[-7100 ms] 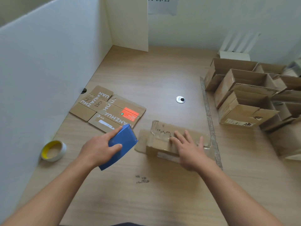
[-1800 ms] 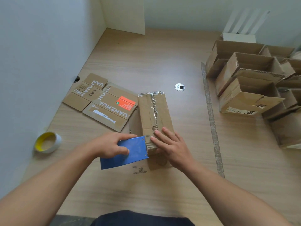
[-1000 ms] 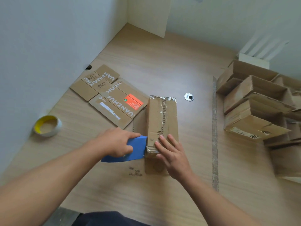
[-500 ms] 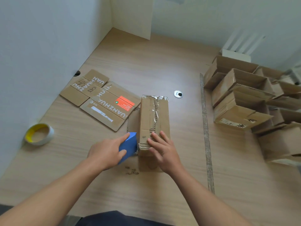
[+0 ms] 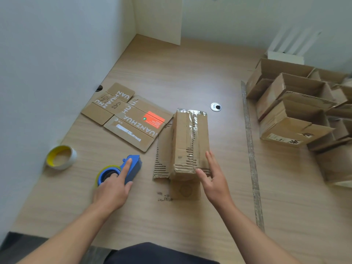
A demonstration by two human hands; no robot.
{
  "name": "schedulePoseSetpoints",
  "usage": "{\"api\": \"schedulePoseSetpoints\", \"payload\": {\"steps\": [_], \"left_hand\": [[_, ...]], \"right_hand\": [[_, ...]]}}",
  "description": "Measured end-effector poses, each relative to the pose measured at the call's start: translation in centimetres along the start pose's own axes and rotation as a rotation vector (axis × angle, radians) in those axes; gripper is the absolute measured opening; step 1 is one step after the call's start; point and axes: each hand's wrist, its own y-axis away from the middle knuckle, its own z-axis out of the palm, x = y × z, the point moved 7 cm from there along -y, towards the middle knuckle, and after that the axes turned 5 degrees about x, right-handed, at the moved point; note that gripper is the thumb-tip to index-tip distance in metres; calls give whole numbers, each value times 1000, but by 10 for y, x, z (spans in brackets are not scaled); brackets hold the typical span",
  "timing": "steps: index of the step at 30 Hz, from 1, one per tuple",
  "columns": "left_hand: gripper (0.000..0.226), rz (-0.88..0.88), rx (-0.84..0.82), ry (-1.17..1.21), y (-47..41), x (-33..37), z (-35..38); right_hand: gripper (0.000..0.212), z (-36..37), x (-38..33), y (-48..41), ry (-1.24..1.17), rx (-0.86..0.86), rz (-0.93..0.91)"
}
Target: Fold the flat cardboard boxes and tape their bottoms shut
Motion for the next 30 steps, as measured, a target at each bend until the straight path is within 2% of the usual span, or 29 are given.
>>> {"api": "schedulePoseSetpoints", "payload": {"steps": [2,4,5,7,10,14,20,23,26,30], "left_hand": [[74,-12,-8,-55,1,6,-4],[73,-13,83,-130,3,15,-18],[72,16,148,-94,7,25,-26],[68,160,173,136,15,58,-32],[60,331,63,465,26,114,-25],[54,215,128,692,20,131,-10],[47,109,226,811,11,123,3],[45,112,236,815,7,120,3],[46,39,165,907,0,113,11],[46,-95,95,1061,-2,111,24]], "right_hand": [[73,1,6,-1,-37,1,53],[76,3,9,-2,-45,8,82],[78,5,9,-2,-37,15,94],[82,8,11,-1,-42,36,136],[82,15,15,1,-63,38,190],[85,18,17,-1,63,-26,88],[68,8,18,-10,198,-60,-84],[69,6,17,-14,287,-120,-99],[67,0,16,-19,302,-202,-91],[66,-5,19,-20,108,-226,29]]}}
